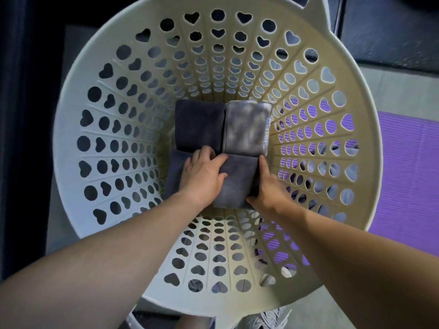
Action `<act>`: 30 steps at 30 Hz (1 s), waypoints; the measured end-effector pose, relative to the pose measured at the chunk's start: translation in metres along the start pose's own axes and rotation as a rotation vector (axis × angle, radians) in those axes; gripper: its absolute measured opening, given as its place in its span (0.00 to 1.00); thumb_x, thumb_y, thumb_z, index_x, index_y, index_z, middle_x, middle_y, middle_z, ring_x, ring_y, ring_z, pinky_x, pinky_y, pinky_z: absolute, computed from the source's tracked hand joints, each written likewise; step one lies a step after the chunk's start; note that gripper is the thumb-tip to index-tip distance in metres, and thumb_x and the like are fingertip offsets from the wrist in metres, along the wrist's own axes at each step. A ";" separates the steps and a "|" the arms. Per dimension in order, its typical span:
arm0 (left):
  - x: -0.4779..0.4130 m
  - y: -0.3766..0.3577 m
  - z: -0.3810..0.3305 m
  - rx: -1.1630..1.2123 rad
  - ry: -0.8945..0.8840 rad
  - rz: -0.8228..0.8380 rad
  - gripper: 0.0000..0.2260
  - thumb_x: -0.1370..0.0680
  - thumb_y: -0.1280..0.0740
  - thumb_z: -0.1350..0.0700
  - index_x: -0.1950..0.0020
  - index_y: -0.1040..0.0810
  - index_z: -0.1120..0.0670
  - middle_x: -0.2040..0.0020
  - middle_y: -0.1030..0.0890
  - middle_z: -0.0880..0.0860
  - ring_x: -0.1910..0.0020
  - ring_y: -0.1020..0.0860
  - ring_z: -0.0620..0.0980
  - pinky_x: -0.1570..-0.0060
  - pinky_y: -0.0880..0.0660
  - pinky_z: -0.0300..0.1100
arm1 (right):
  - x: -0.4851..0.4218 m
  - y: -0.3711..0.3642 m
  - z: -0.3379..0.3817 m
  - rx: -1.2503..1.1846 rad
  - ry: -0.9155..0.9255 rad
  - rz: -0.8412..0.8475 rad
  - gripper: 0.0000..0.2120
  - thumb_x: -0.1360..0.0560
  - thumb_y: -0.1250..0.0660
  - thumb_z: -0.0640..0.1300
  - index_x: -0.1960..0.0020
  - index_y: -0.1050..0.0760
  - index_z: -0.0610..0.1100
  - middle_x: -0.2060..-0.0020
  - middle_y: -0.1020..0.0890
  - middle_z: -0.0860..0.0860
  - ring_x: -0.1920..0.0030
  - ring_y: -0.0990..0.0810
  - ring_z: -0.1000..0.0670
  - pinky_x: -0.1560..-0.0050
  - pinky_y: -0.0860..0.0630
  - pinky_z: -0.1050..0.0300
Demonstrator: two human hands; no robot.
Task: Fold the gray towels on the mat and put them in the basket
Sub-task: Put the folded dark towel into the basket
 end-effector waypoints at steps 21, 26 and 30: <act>-0.012 -0.004 0.006 -0.192 0.101 0.057 0.25 0.22 0.35 0.39 0.26 0.31 0.41 0.32 0.33 0.54 0.32 0.36 0.57 0.33 0.41 0.54 | -0.008 0.002 0.000 0.191 -0.013 0.017 0.49 0.24 0.31 0.47 0.19 0.64 0.58 0.38 0.27 0.41 0.45 0.21 0.39 0.49 0.23 0.47; -0.005 0.034 -0.002 0.038 0.088 0.041 0.23 0.21 0.36 0.42 0.27 0.29 0.46 0.34 0.28 0.53 0.34 0.28 0.57 0.34 0.34 0.53 | 0.020 0.027 0.021 0.199 -0.081 -0.056 0.36 0.25 0.33 0.45 0.22 0.46 0.51 0.37 0.30 0.42 0.38 0.25 0.37 0.42 0.23 0.44; 0.006 0.074 -0.014 0.153 0.018 0.044 0.20 0.21 0.35 0.44 0.31 0.26 0.49 0.38 0.23 0.53 0.39 0.23 0.57 0.39 0.26 0.55 | 0.068 0.063 0.043 0.355 0.094 -0.099 0.18 0.24 0.36 0.49 0.36 0.29 0.46 0.44 0.25 0.44 0.42 0.25 0.40 0.47 0.25 0.47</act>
Point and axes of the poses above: each hand's wrist, its own x-axis away from the middle knuckle, its own y-axis out of the back of the hand, z = x × y, the point moved 2 cm from there along -x, towards the middle knuckle
